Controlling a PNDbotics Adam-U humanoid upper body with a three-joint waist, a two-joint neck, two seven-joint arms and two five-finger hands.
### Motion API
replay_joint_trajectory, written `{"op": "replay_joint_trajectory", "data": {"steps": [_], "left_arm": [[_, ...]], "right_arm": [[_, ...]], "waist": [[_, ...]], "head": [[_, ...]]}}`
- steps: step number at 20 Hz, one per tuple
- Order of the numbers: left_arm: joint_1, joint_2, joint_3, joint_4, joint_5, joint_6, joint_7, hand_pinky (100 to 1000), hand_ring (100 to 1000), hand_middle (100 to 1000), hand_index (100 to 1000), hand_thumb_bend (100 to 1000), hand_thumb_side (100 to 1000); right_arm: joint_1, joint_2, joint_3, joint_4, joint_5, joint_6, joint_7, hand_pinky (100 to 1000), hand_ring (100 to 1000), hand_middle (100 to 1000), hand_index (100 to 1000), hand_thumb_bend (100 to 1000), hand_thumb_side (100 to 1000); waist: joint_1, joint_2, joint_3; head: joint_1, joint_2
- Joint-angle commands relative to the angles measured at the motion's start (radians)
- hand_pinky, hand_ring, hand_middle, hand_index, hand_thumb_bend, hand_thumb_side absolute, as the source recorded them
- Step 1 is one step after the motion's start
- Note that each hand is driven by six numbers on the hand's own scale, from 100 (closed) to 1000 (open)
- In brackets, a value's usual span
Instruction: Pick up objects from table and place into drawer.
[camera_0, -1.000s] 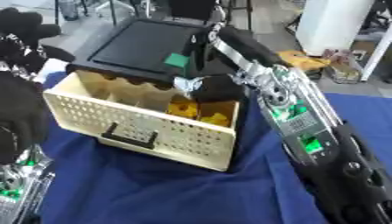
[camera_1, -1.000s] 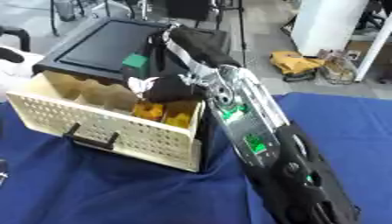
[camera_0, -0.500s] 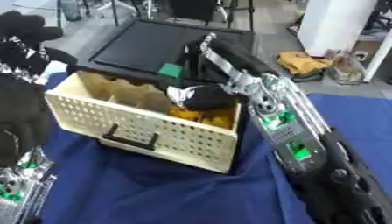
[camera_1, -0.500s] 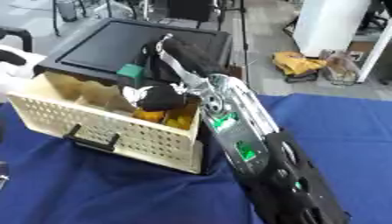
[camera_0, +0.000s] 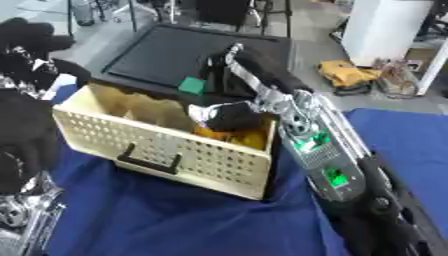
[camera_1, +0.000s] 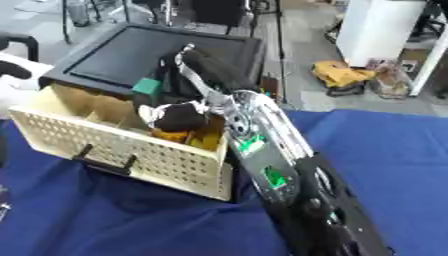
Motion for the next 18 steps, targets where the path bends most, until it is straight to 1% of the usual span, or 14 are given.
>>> {"op": "replay_joint_trajectory", "data": {"steps": [1, 7, 18], "left_arm": [[-0.013, 0.008, 0.002, -0.013, 0.003, -0.001, -0.004, 517, 698, 676, 791, 405, 964], [-0.013, 0.007, 0.0, -0.013, 0.005, 0.002, -0.005, 516, 699, 676, 790, 406, 964], [-0.015, 0.008, 0.0, -0.013, 0.011, 0.003, -0.011, 518, 700, 677, 790, 410, 961]], "right_arm": [[0.0, 0.014, 0.008, 0.029, 0.002, -0.001, 0.008, 656, 797, 398, 552, 298, 447], [-0.004, 0.02, 0.007, 0.001, -0.016, 0.002, -0.005, 651, 794, 393, 541, 272, 450], [-0.011, 0.04, 0.021, -0.023, -0.029, 0.005, -0.002, 649, 792, 394, 535, 272, 454]], "waist": [[0.004, -0.009, 0.003], [0.002, -0.011, 0.0], [-0.003, -0.016, -0.001]], "head": [[-0.001, -0.011], [0.001, -0.012], [0.001, -0.019]]}}
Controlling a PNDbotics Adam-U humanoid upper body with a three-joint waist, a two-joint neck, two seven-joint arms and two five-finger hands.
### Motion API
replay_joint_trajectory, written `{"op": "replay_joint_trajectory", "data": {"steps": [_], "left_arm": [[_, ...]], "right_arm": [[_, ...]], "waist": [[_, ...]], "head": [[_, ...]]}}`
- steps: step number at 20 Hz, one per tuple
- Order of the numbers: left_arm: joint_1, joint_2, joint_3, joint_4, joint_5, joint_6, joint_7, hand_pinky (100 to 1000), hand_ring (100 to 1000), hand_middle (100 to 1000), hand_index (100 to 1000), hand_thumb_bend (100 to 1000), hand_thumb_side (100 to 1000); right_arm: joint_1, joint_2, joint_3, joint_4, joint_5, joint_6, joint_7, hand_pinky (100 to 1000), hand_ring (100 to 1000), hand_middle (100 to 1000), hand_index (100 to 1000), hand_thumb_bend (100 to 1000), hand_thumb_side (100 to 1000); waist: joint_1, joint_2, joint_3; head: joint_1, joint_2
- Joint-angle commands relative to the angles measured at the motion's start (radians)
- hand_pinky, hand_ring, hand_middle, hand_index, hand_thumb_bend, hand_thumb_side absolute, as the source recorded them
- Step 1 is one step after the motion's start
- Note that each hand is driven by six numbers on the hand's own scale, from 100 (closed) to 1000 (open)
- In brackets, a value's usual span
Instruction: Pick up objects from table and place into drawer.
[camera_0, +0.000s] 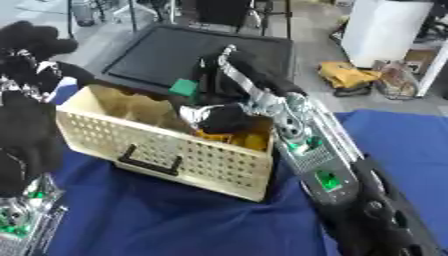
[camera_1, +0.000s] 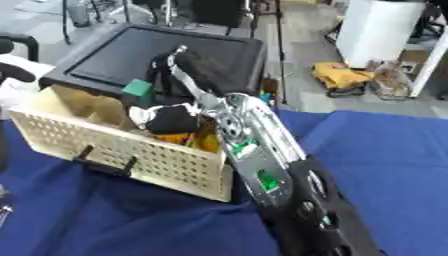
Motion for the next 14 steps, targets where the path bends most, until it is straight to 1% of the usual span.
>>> {"op": "replay_joint_trajectory", "data": {"steps": [1, 9, 14], "left_arm": [[-0.015, 0.008, 0.0, -0.013, 0.005, 0.0, -0.005, 518, 700, 677, 790, 409, 962], [-0.015, 0.009, 0.0, -0.013, 0.008, 0.001, -0.008, 517, 700, 678, 790, 409, 961], [-0.014, 0.007, 0.0, -0.013, 0.008, 0.001, -0.009, 516, 699, 678, 790, 407, 962]], "right_arm": [[-0.008, 0.016, 0.014, -0.013, -0.018, 0.004, 0.004, 648, 792, 394, 534, 271, 454], [-0.006, 0.016, 0.016, -0.017, -0.015, 0.01, 0.006, 647, 791, 393, 533, 273, 452], [0.001, 0.017, 0.02, 0.0, -0.01, 0.011, 0.02, 647, 792, 392, 532, 279, 448]], "waist": [[0.004, -0.016, 0.0], [0.003, -0.018, -0.001], [0.003, -0.017, 0.0]], "head": [[0.0, -0.01], [0.0, -0.011], [0.0, -0.012]]}}
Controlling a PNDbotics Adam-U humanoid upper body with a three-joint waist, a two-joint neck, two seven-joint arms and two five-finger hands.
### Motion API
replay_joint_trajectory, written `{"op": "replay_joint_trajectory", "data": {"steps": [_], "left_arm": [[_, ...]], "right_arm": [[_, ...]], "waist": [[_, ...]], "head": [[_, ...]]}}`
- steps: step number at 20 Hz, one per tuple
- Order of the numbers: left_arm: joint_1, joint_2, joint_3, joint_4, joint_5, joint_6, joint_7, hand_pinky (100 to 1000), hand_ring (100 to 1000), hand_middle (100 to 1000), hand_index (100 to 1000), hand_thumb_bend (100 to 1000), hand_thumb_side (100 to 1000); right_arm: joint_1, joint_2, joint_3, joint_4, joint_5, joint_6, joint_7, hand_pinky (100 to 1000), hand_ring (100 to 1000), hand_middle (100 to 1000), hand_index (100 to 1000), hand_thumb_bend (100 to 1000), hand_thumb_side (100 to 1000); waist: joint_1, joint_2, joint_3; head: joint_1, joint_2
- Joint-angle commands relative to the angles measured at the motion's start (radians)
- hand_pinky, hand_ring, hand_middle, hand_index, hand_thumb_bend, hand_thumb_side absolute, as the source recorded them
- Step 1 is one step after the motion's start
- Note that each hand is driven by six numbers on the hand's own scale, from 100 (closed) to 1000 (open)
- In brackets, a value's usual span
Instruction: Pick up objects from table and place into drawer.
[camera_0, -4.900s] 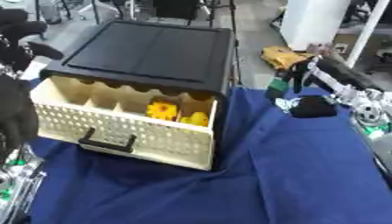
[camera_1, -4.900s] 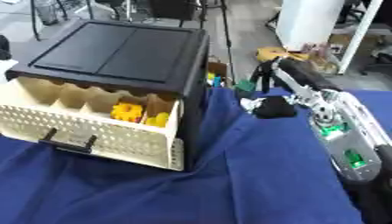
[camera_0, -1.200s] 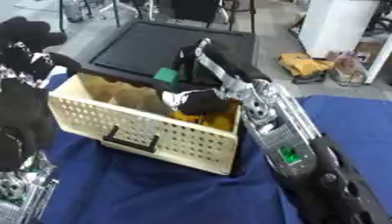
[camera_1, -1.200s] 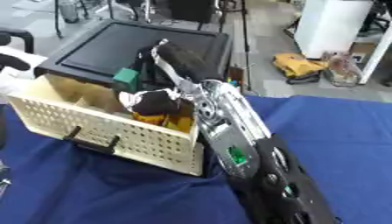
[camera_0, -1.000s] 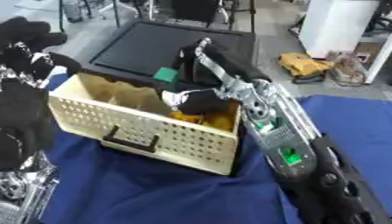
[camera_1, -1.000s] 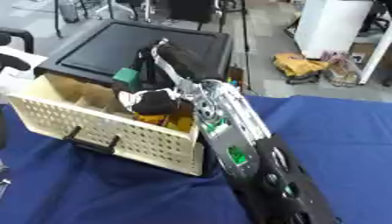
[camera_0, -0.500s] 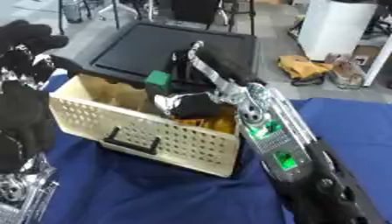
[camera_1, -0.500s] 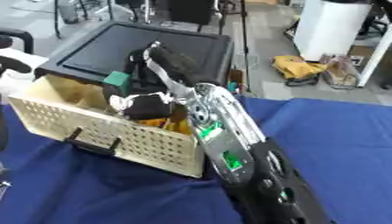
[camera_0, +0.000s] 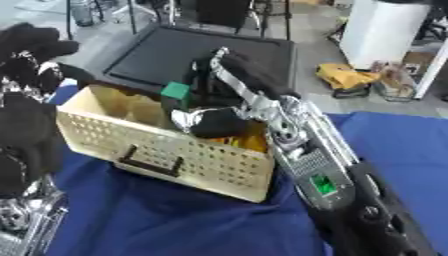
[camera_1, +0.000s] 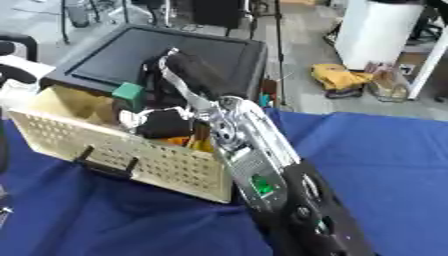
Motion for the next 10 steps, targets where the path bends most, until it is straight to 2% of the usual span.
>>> {"op": "replay_joint_trajectory", "data": {"steps": [1, 10], "left_arm": [[-0.014, 0.007, 0.0, -0.013, 0.005, 0.0, -0.003, 515, 699, 678, 790, 407, 963], [-0.013, 0.006, -0.001, -0.013, 0.005, -0.001, -0.004, 514, 699, 678, 790, 406, 963]], "right_arm": [[-0.002, 0.006, 0.011, 0.015, -0.004, 0.004, 0.015, 646, 792, 392, 532, 282, 448], [0.006, -0.002, 0.006, 0.039, 0.01, 0.008, 0.023, 649, 795, 400, 541, 299, 452]], "waist": [[0.005, -0.016, 0.001], [0.006, -0.014, 0.001]], "head": [[0.0, -0.012], [0.002, -0.012]]}}
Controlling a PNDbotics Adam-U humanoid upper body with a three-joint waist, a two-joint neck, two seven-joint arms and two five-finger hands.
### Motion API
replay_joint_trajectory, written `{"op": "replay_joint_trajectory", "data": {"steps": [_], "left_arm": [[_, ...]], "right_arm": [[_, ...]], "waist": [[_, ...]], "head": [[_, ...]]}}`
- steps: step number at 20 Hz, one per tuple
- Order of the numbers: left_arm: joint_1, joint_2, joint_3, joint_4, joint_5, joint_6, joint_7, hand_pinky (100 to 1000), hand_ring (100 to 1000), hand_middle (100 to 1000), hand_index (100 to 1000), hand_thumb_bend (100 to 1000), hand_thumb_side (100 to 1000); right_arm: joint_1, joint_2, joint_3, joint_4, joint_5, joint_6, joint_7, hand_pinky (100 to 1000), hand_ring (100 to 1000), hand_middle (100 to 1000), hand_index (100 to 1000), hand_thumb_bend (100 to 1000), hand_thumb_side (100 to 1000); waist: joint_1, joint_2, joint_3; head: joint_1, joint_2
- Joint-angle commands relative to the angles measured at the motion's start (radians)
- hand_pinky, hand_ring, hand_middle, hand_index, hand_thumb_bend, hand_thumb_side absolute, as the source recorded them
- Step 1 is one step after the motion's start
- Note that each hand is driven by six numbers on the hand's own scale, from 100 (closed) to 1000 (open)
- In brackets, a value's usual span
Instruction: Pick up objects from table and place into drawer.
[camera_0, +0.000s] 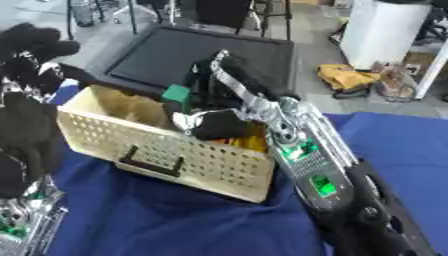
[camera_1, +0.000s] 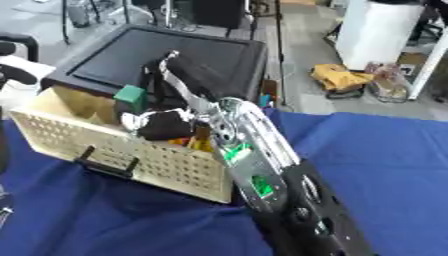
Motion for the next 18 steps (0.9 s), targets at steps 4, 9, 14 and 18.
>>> {"op": "replay_joint_trajectory", "data": {"steps": [4, 9, 14, 18], "left_arm": [[-0.013, 0.006, -0.001, -0.013, 0.005, -0.001, -0.004, 514, 699, 678, 790, 406, 963], [-0.014, 0.006, -0.002, -0.013, 0.006, -0.001, -0.005, 513, 699, 679, 790, 406, 962], [-0.015, 0.007, -0.001, -0.013, 0.008, -0.001, -0.006, 513, 699, 679, 790, 406, 962], [-0.016, 0.008, -0.002, -0.013, 0.011, 0.0, -0.008, 513, 700, 680, 790, 409, 959]], "right_arm": [[0.006, -0.002, 0.005, 0.03, 0.006, 0.003, 0.012, 650, 795, 402, 543, 305, 455], [0.007, -0.005, 0.003, 0.01, -0.007, -0.003, 0.01, 656, 801, 405, 539, 392, 508], [0.005, -0.007, 0.005, -0.001, -0.02, 0.001, 0.008, 656, 801, 405, 539, 392, 508], [0.007, -0.008, 0.003, -0.002, -0.02, 0.007, 0.004, 653, 798, 408, 542, 406, 511]], "waist": [[0.006, -0.014, 0.002], [0.009, -0.016, -0.002], [0.009, -0.017, -0.003], [0.006, -0.022, -0.005]], "head": [[0.001, -0.012], [0.003, -0.012], [0.003, -0.013], [0.004, -0.02]]}}
